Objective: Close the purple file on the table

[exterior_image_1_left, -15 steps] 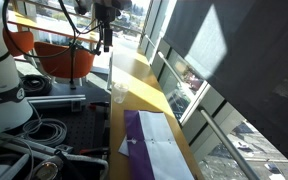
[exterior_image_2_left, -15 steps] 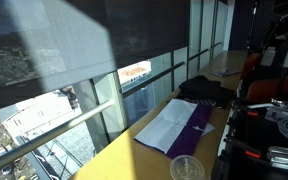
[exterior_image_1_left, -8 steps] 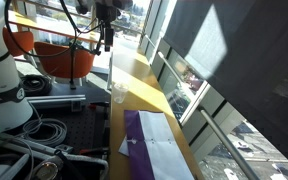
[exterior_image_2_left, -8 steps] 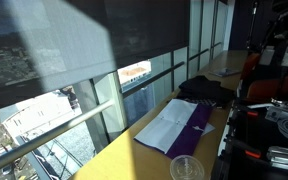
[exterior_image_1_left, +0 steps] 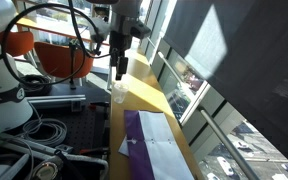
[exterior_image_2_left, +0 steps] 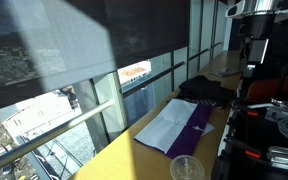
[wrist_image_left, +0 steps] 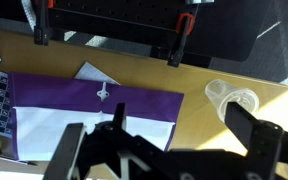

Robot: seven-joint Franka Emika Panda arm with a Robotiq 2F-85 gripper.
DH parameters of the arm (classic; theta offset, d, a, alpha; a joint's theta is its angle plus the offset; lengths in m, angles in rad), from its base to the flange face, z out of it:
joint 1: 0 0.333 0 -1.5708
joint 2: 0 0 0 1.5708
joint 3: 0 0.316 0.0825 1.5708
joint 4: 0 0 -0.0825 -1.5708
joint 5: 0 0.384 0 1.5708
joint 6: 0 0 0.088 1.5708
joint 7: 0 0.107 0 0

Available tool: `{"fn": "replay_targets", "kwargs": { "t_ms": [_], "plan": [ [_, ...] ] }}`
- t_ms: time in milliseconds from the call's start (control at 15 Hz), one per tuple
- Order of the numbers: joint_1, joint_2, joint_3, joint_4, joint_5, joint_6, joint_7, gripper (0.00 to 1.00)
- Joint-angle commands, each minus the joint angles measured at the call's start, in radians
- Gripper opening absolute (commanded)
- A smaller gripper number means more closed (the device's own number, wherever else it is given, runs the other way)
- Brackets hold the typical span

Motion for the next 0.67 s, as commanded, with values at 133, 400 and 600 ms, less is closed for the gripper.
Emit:
{"fn": "replay_targets", "kwargs": {
  "t_ms": [133,400,600],
  "plan": [
    [-0.111,0.310,-0.187,0.148,-0.063,0.228,-0.253,1.00],
    [-0.104,0.534,-0.248,0.309,0.066,0.369,-0.382,1.00],
    [-0.144,0.701,-0.203,0.465,0.190,0.400,-0.445,1.00]
  ]
}}
